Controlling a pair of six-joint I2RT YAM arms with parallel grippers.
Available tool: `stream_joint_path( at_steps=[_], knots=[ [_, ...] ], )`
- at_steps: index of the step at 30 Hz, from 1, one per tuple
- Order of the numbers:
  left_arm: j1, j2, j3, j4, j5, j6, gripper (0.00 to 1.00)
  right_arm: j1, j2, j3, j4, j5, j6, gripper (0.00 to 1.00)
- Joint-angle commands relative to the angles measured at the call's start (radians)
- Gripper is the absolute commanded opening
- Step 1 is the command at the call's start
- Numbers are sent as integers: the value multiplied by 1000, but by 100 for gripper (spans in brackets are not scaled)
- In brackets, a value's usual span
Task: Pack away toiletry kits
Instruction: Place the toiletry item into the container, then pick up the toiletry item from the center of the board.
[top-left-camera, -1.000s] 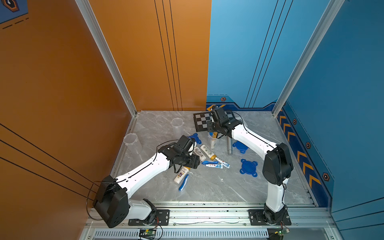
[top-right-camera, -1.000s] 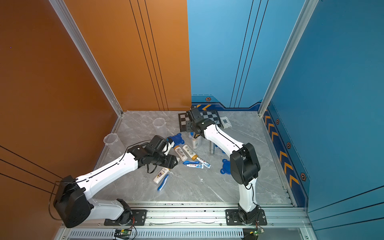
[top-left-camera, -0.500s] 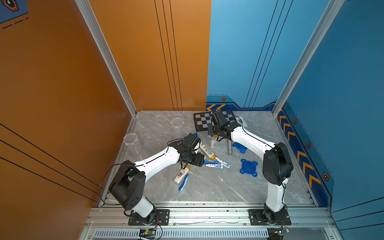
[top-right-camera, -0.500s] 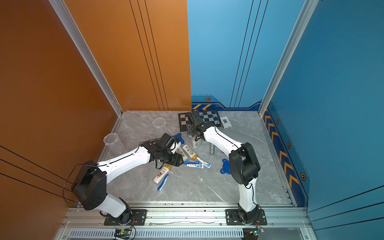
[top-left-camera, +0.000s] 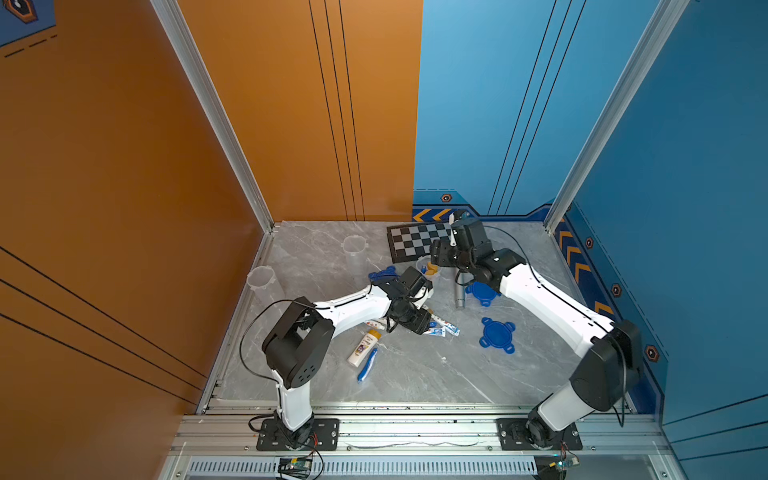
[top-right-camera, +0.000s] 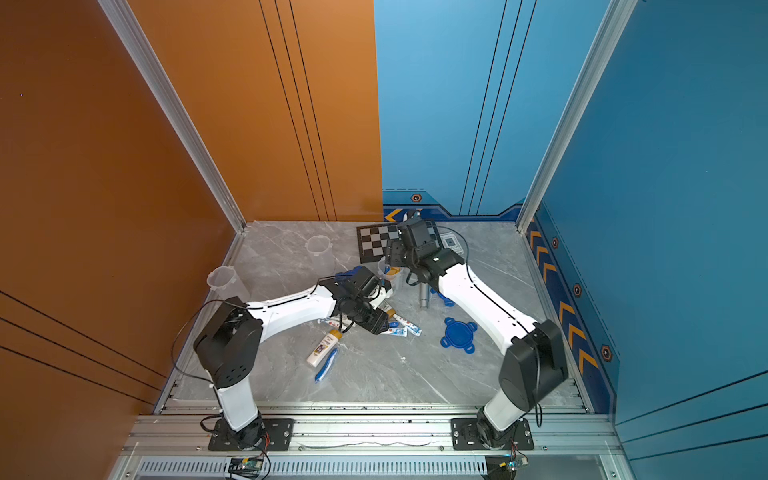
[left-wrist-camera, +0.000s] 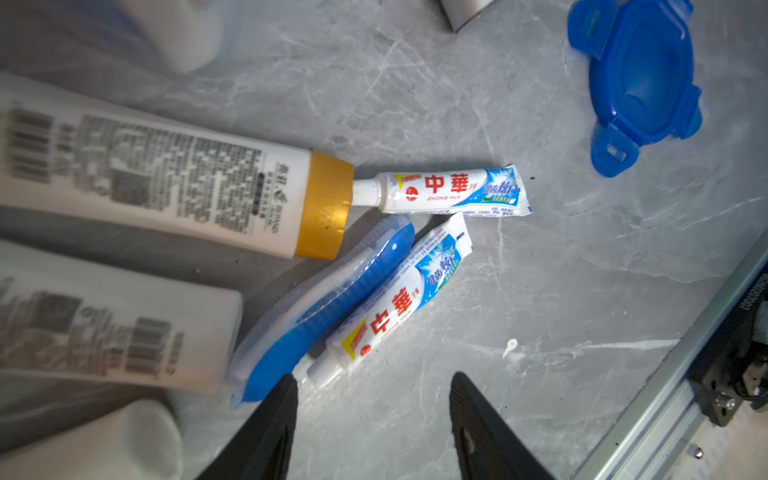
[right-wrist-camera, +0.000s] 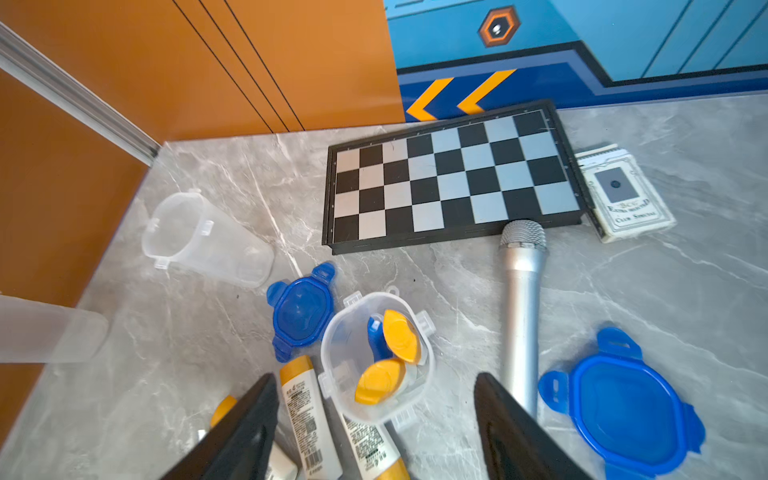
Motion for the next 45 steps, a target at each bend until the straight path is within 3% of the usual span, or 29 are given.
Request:
stream_joint_path(
  at_steps=[1,6,19,22,26,32,36,41,45],
  knots=[
    [-15,42,38,-24,-25,80,60,-36,-97,-108,-100,-15,77,77],
    [-47,101,73,-29,-46,134,60,-96,-267,-252,-165,-18,111,77],
    [-119,122,50,-82,-140,199,54,-264,-511,-388,-328,-85,102,77],
    [-119,111,23,-82,-145,196,45,-285,-552,-414,-373,-103,85,77],
    [-119,98,7,-81,-127,191,26,-300,-590,-460,-433,-178,88,77],
    [-119,51,-13,-83,-86,158,8,-289,-648,-544,-439,-310,150,77],
    [-96,-23,-38,-82,-7,88,2,-212,-646,-620,-361,-379,237,77],
    [-52,-176,-80,-72,74,-5,1,-44,-574,-710,-103,-457,387,80],
    [-32,-274,-111,-72,109,-33,2,11,-513,-743,134,-515,486,75]
  ],
)
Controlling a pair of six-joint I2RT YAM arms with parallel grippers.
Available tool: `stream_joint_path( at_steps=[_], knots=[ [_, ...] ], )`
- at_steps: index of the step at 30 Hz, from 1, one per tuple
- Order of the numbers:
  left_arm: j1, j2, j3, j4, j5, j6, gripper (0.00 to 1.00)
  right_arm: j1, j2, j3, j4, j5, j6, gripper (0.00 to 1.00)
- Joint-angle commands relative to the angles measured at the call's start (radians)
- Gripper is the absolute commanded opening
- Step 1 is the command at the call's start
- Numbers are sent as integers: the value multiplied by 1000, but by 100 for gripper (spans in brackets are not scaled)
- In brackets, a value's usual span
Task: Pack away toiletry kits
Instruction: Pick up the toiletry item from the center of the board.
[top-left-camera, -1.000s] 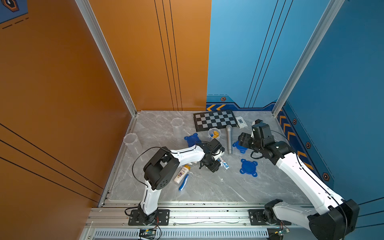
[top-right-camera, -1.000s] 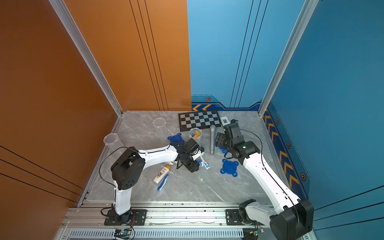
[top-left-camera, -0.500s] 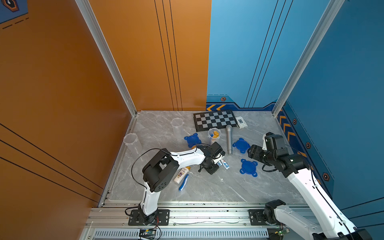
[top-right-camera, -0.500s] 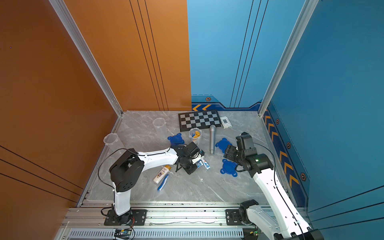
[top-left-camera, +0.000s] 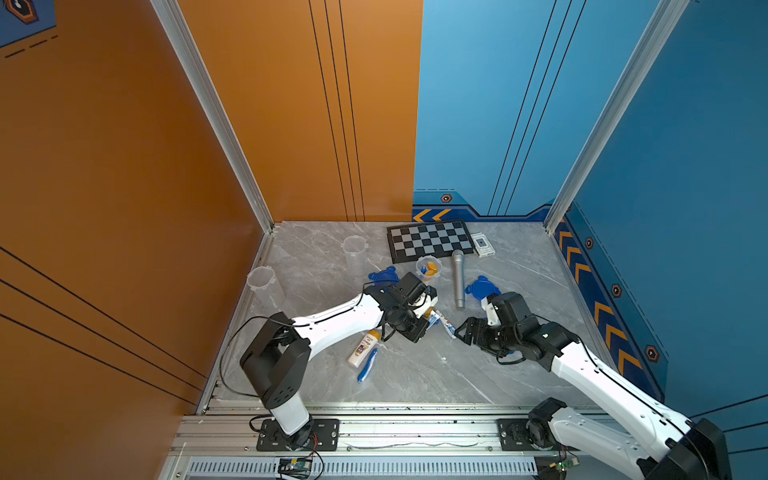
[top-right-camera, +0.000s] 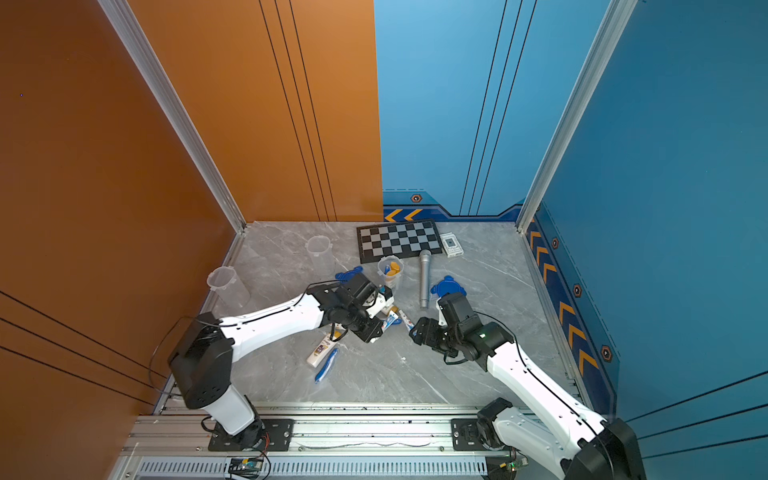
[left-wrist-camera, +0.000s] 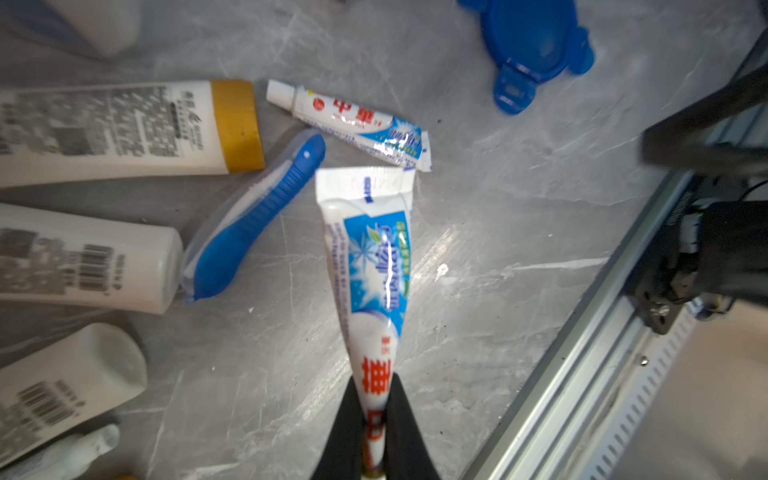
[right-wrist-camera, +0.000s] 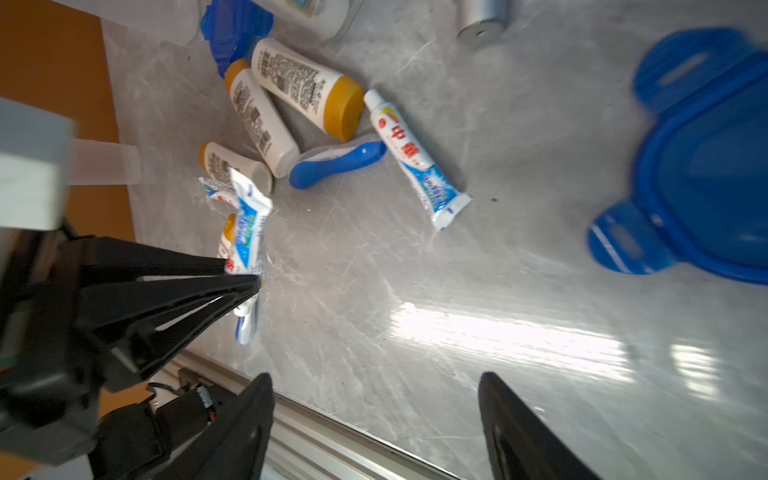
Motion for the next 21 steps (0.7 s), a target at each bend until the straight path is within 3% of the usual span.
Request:
stream_joint_path(
  at_steps=[1,9,15,21],
  knots=[
    [15,-72,-39,-16,75,-52,2,29,40,-13,286,-79,127,74],
    [26,-159,-82,-20,89,-62,3,103,226,35,617,-151,215,71],
    [35,-178,-77,-20,101,-70,3,144,332,97,637,-160,208,52],
    [53,-177,-80,-20,101,-79,5,143,343,107,661,-157,210,15]
  ],
)
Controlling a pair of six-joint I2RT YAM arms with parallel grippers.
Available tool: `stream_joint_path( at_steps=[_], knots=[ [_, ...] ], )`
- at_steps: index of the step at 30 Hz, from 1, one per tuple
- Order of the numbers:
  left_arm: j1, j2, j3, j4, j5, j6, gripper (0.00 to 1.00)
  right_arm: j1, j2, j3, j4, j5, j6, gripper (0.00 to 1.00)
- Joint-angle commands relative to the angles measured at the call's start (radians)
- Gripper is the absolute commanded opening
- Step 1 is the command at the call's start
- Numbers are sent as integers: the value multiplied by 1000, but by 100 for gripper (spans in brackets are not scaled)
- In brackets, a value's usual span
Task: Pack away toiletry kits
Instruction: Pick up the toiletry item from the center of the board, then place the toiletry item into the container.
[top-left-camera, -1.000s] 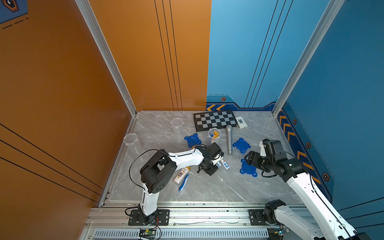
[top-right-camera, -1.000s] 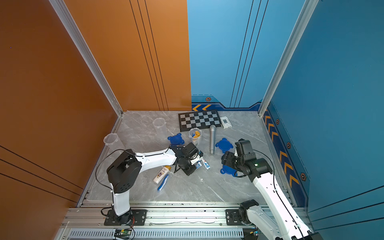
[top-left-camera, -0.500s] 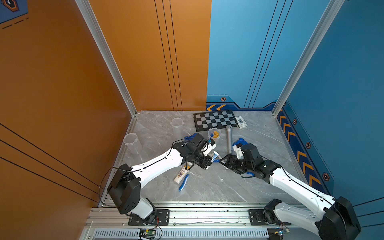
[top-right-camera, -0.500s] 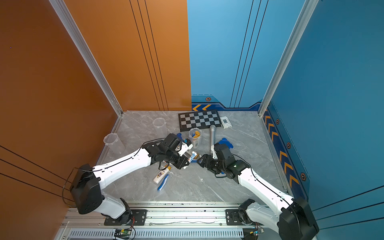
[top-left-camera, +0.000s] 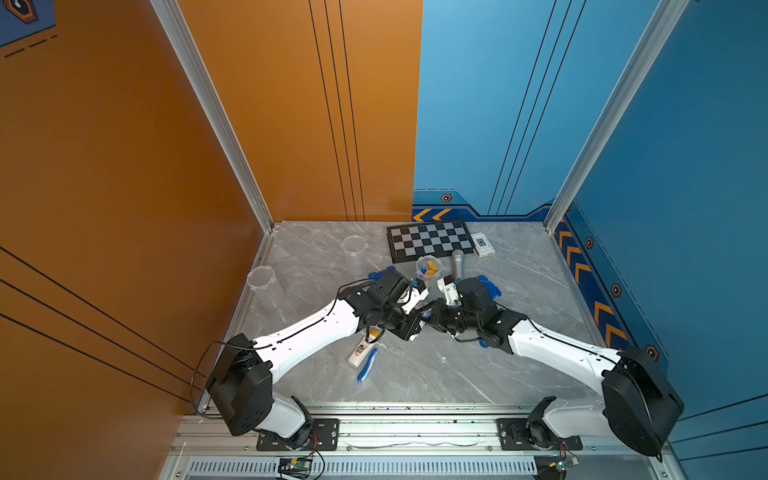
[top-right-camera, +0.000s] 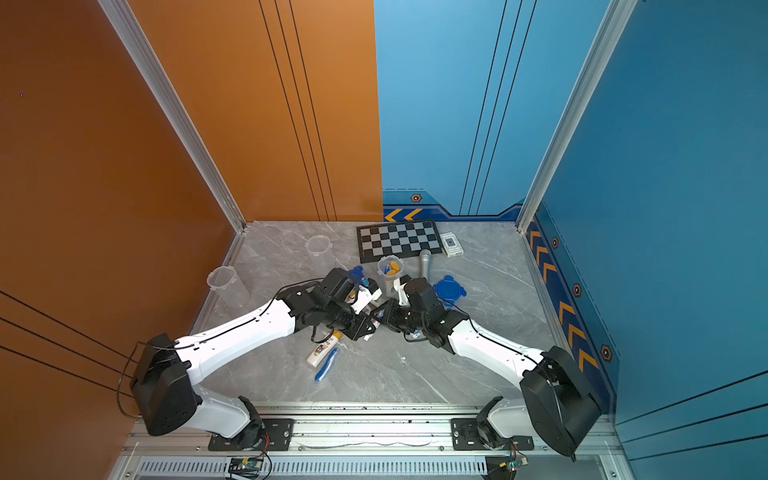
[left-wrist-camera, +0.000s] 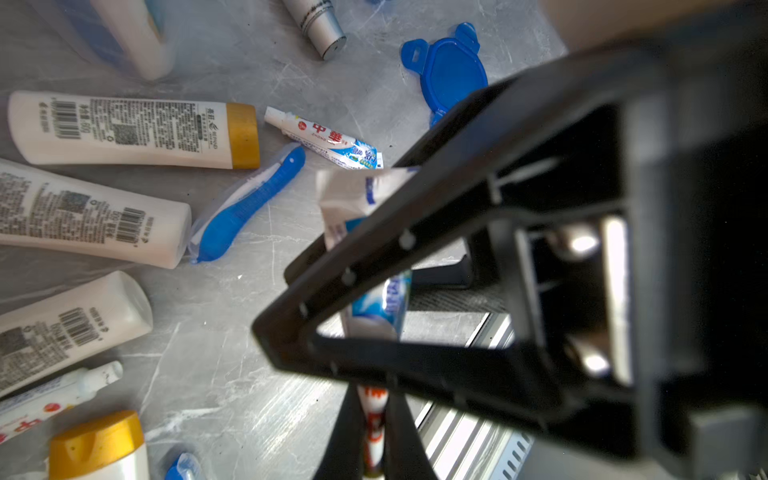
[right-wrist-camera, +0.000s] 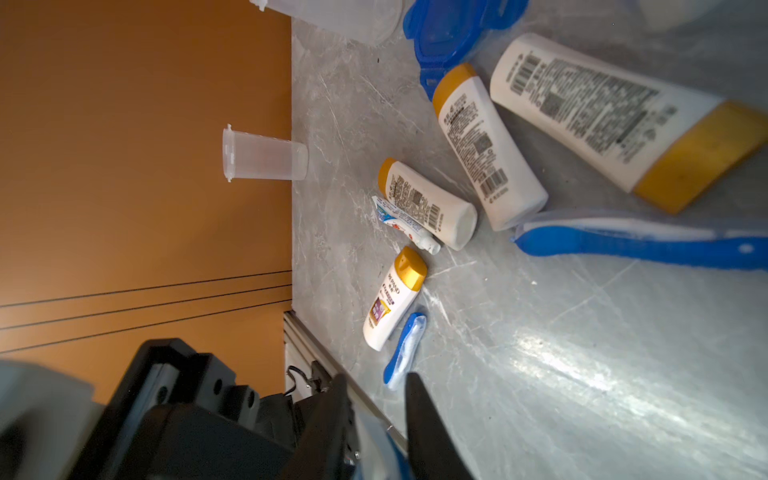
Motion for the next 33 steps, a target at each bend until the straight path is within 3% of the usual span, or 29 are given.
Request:
stream_joint_path(
  at_steps=[1,2,5,7,11,16,22,33],
  knots=[
    [19,-12,-8,-14,28,-18,8,2,3,42,37,-12,-8,9],
    [24,-10,-6,-15,30,-19,12,0,5,59,8,-11,-29,6],
    [45,-13,-6,-14,29,-33,39,-12,26,188,-229,44,-190,2],
    [73,-25,-19,1,20,-56,53,-33,49,305,-405,138,-314,1],
    [139,-33,-40,3,-36,-91,73,-100,118,494,-544,329,-465,0],
    [173,-43,-41,-1,-85,-112,82,-102,273,737,-585,548,-623,0],
    [181,-59,-36,-6,-114,-120,85,-87,448,909,-567,616,-710,0],
    [197,-76,-33,-6,-123,-124,90,-71,562,889,-438,648,-678,0]
  ],
)
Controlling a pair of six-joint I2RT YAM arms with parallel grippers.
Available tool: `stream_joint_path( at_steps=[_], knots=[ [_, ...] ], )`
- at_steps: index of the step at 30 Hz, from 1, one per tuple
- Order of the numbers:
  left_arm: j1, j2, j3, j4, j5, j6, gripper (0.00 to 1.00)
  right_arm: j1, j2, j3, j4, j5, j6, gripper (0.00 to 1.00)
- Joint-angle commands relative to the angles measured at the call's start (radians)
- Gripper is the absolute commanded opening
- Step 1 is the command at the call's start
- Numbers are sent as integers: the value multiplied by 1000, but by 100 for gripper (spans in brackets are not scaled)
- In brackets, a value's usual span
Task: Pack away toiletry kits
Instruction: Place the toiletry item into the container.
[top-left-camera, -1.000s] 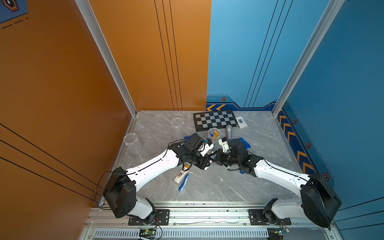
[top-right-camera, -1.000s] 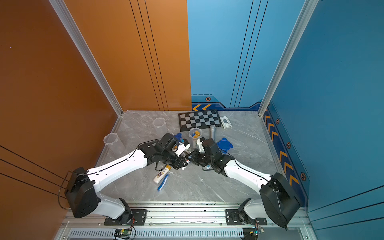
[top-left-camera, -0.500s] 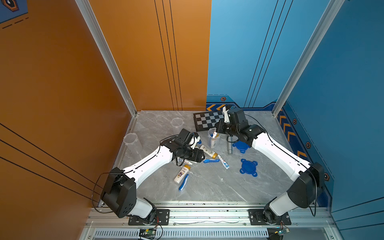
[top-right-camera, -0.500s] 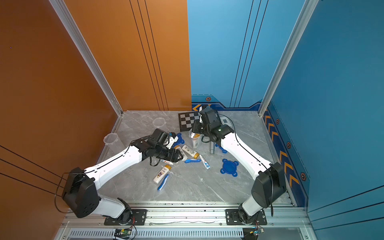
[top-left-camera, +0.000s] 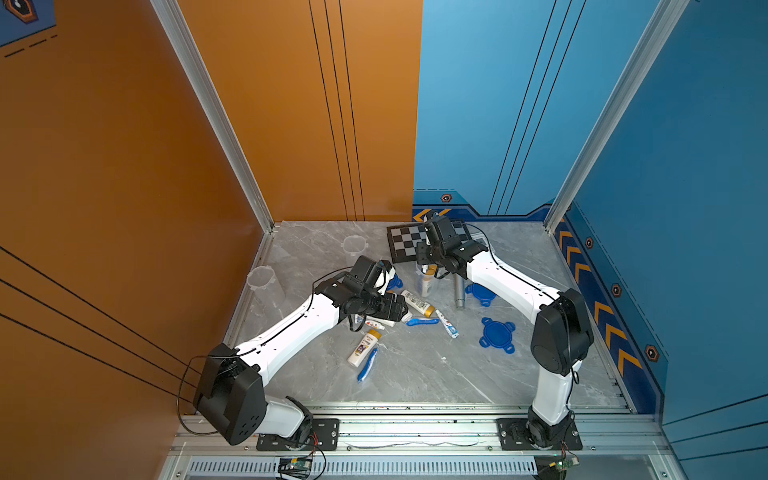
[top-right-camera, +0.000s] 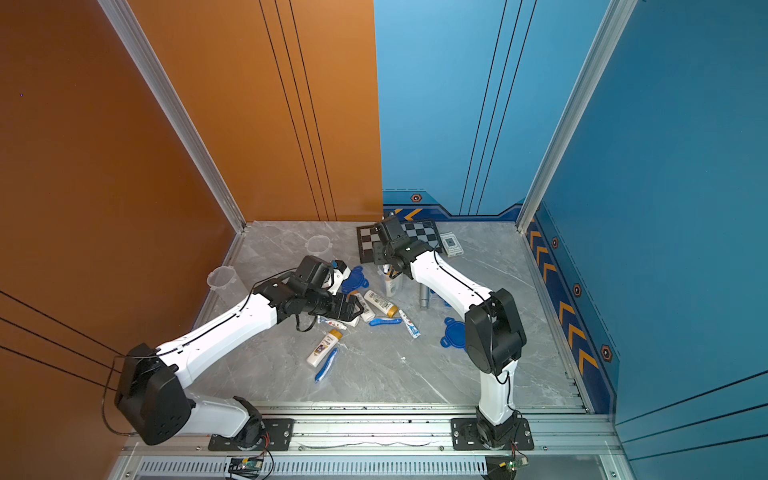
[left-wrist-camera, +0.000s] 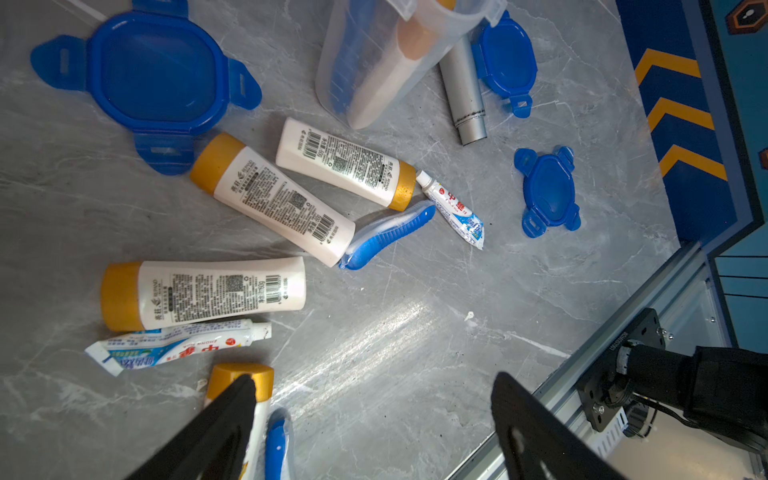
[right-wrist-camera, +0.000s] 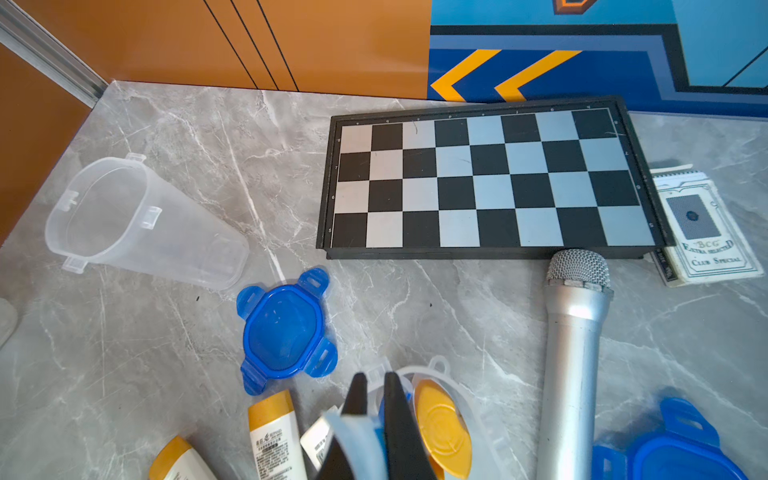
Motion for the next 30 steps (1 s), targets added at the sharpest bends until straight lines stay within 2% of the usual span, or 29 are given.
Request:
stream_joint_path(
  at_steps=[1,5,7,12,18,21,26,30],
  knots=[
    [14,-10,0,-13,-12,1,90,14,20,-8,58,23,12,0],
    [22,-3,5,-13,-21,-1,90,16,21,-63,83,11,39,0],
    [22,8,6,-23,-39,-2,90,12,15,-99,101,9,51,4],
    [22,48,19,-76,-128,-17,90,13,3,-142,126,9,55,22],
    [24,64,16,-118,-155,-32,90,21,-18,-133,125,18,38,46],
    [33,73,18,-161,-155,-42,90,23,-46,-110,104,16,27,54],
    [67,87,12,-220,-145,-65,88,28,-151,-100,6,14,21,67],
    [111,116,11,-231,-127,-86,87,41,-294,-209,-77,26,50,76]
  ],
)
